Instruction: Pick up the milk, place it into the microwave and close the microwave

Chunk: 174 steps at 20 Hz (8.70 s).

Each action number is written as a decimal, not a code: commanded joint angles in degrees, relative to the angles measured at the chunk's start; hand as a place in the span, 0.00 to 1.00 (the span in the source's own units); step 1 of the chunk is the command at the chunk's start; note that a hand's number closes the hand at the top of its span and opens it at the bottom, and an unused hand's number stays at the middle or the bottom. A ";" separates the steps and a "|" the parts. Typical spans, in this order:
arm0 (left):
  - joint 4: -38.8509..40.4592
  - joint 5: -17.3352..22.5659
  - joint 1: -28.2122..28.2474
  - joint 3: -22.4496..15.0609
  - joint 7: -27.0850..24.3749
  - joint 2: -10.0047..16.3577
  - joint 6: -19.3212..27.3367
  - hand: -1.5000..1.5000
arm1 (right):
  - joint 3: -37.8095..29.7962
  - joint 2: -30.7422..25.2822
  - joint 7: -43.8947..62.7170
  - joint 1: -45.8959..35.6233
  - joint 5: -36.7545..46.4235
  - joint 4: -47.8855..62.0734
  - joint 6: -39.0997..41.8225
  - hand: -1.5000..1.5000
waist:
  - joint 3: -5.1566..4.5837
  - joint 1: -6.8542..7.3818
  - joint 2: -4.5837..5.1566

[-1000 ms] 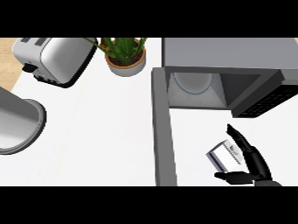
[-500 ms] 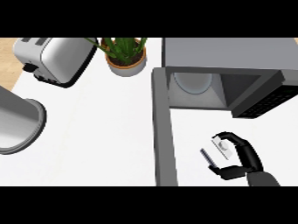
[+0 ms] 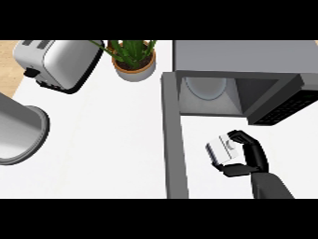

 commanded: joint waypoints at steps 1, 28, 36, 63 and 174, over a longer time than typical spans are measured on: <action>-2.52 2.87 -2.10 0.90 0.40 0.63 0.34 0.00 | -0.81 0.74 -5.51 -1.89 -0.74 0.88 -0.06 1.00 | 0.00 -0.52 0.02; 1.26 4.81 -5.86 2.99 5.04 1.56 -1.51 0.00 | -2.66 -6.06 13.71 -28.94 0.79 9.41 -8.55 1.00 | 0.04 1.89 1.19; 1.45 5.21 -8.81 2.30 5.32 2.87 -0.93 0.00 | -0.45 -10.32 17.80 -33.29 4.72 10.55 -18.56 1.00 | 0.09 4.31 2.28; 5.45 4.94 -15.52 1.72 6.37 7.49 -0.41 0.00 | -3.00 -16.66 19.63 -35.63 2.21 13.43 -25.95 1.00 | 0.30 8.73 5.03; 53.79 -63.52 -42.68 -59.00 -24.15 -7.82 12.08 1.00 | 3.65 -6.96 16.58 42.27 -20.41 -60.00 23.72 0.00 | -0.39 -4.50 -0.46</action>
